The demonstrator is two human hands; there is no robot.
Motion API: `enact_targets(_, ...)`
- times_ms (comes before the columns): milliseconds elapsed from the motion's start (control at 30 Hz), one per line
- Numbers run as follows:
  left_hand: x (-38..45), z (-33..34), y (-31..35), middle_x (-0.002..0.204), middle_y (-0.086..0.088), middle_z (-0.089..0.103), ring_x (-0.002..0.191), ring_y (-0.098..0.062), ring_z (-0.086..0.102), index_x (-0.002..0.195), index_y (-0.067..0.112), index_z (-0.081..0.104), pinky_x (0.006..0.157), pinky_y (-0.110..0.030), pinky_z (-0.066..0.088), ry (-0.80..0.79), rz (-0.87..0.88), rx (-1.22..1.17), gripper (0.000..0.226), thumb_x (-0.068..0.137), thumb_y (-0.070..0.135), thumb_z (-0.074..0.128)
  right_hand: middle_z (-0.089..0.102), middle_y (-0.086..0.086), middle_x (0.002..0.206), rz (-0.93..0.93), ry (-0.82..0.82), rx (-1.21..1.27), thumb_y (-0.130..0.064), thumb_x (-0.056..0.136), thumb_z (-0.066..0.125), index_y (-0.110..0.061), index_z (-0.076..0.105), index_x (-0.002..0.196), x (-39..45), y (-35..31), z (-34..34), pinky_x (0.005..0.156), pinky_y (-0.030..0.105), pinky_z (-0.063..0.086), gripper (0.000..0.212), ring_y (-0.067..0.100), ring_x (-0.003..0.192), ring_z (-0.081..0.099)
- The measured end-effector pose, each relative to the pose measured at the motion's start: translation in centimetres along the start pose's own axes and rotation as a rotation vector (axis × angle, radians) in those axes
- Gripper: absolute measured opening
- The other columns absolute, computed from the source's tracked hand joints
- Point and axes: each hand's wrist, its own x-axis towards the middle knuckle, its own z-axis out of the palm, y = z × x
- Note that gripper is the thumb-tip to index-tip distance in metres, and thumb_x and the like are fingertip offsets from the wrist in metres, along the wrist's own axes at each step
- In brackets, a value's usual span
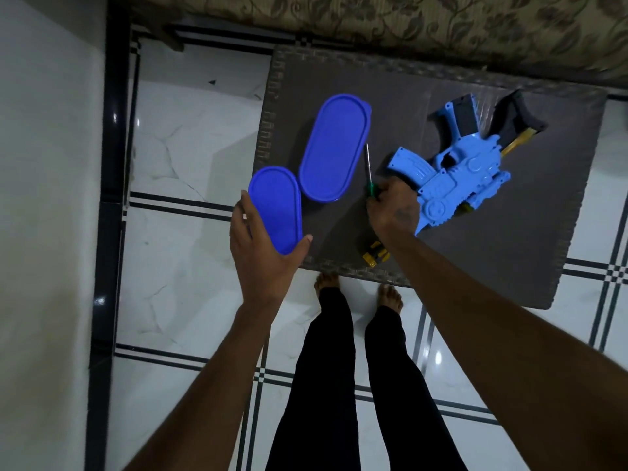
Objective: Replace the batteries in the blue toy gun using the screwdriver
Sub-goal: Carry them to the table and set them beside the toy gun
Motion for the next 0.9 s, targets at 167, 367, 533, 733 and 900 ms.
enact_targets(167,-1.4,-1.7,2.8,0.149,-0.010,0.033,0.135,-0.025,0.035,0.151,0.015,0.025,0.106,-0.044,0.042,0.004,0.111,-0.052,0.089,0.081,0.050,0.069,0.066,0.011,0.116,0.003,0.011,-0.031,-0.015,0.087,0.056,-0.010,0.063,0.115,-2.2,0.2,-3.9,0.091,0.037,0.048,0.029,0.032,0.110,0.060)
enact_targets(367,-5.5,-5.9,10.4,0.129,-0.005,0.053,0.122,-0.021,0.049,0.133,0.016,0.054,0.100,-0.038,0.045,-0.068,0.279,-0.181,0.043,0.091,0.022,0.058,0.066,-0.005,0.094,-0.066,0.036,0.175,-0.010,0.085,0.058,-0.017,0.067,0.098,-7.9,0.8,-14.5,0.081,0.030,0.050,0.017,0.015,0.086,0.062)
enact_targets(533,-8.4,-8.2,19.5,0.116,-0.003,0.062,0.107,-0.021,0.059,0.119,0.015,0.064,0.092,-0.034,0.048,-0.093,0.371,-0.219,0.031,0.089,0.018,0.055,0.072,0.003,0.096,-0.226,0.072,0.161,-0.012,0.085,0.062,-0.015,0.070,0.103,-9.8,2.4,-25.1,0.078,0.031,0.051,0.019,0.020,0.084,0.066)
enact_targets(733,-12.0,-8.5,33.0,0.102,0.002,0.068,0.094,-0.017,0.062,0.104,0.018,0.069,0.082,-0.029,0.046,-0.012,0.525,-0.171,0.021,0.088,0.016,0.056,0.069,0.006,0.090,-0.489,0.158,-0.077,-0.020,0.084,0.062,-0.019,0.065,0.093,-9.3,8.2,-39.2,0.068,0.035,0.050,0.009,0.028,0.083,0.065)
enact_targets(900,-15.1,-7.1,44.0,0.106,-0.001,0.069,0.097,-0.023,0.064,0.108,0.017,0.069,0.081,-0.031,0.047,0.119,0.530,-0.123,0.022,0.089,0.016,0.056,0.066,0.008,0.103,-0.695,0.188,-0.228,-0.020,0.089,0.057,-0.014,0.065,0.106,-6.4,13.0,-50.9,0.074,0.037,0.052,0.019,0.029,0.094,0.064)
